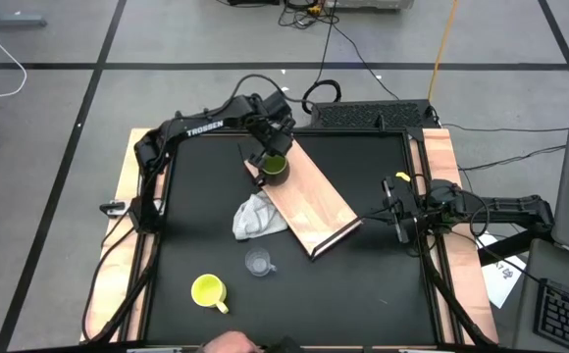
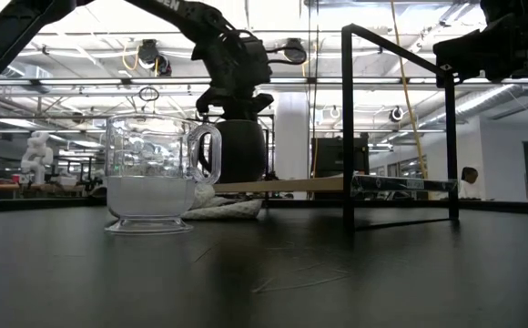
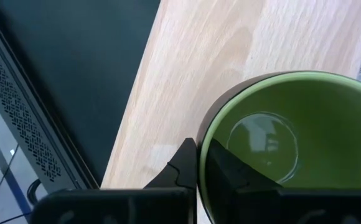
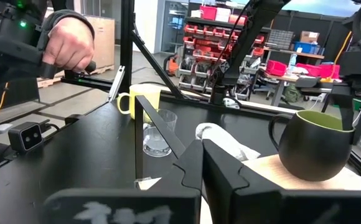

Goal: Stack small to large cups/mugs on shelf
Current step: Put the black mug on the shelf, then put the yellow mug on the shelf

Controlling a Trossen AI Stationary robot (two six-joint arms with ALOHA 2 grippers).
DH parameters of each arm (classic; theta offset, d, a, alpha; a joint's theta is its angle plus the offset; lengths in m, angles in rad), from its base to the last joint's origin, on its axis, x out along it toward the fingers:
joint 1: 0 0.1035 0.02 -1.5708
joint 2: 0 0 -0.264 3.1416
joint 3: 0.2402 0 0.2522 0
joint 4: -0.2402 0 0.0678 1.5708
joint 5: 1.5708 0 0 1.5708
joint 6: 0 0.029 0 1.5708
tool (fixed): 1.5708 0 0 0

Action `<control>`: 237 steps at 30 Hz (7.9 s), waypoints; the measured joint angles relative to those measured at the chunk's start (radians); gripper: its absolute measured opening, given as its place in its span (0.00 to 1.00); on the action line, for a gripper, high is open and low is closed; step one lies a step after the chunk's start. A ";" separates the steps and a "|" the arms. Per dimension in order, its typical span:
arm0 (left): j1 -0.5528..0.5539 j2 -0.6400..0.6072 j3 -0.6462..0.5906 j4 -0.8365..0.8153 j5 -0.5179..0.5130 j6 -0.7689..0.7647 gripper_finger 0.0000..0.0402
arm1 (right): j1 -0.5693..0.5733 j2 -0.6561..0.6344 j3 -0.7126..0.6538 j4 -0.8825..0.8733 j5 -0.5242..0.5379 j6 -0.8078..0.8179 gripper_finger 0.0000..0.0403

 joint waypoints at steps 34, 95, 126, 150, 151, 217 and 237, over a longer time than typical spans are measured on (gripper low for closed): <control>-0.010 0.006 -0.005 0.074 -0.056 -0.115 0.13 | 0.000 0.000 0.000 -0.002 0.000 0.000 0.00; -0.117 -0.466 -0.022 -0.151 0.099 -0.502 0.00 | 0.000 0.000 0.000 0.004 0.000 0.001 0.00; -0.463 -1.085 -0.991 0.705 0.230 -0.844 0.00 | 0.000 0.000 0.000 0.005 -0.001 0.023 0.00; -0.858 -1.125 -1.357 1.123 -0.242 -1.004 0.00 | 0.000 0.000 0.000 0.005 -0.001 0.023 0.00; -0.860 -1.125 -1.357 1.123 -0.242 -1.006 0.00 | 0.000 0.000 0.000 0.005 -0.001 0.023 0.00; -1.154 -1.243 -1.295 0.765 -0.559 -1.339 0.00 | 0.466 0.229 0.000 0.232 0.034 0.129 0.00; -1.250 -0.779 -0.779 0.184 -0.526 -1.739 0.00 | 0.465 0.229 0.000 0.237 0.034 0.101 0.00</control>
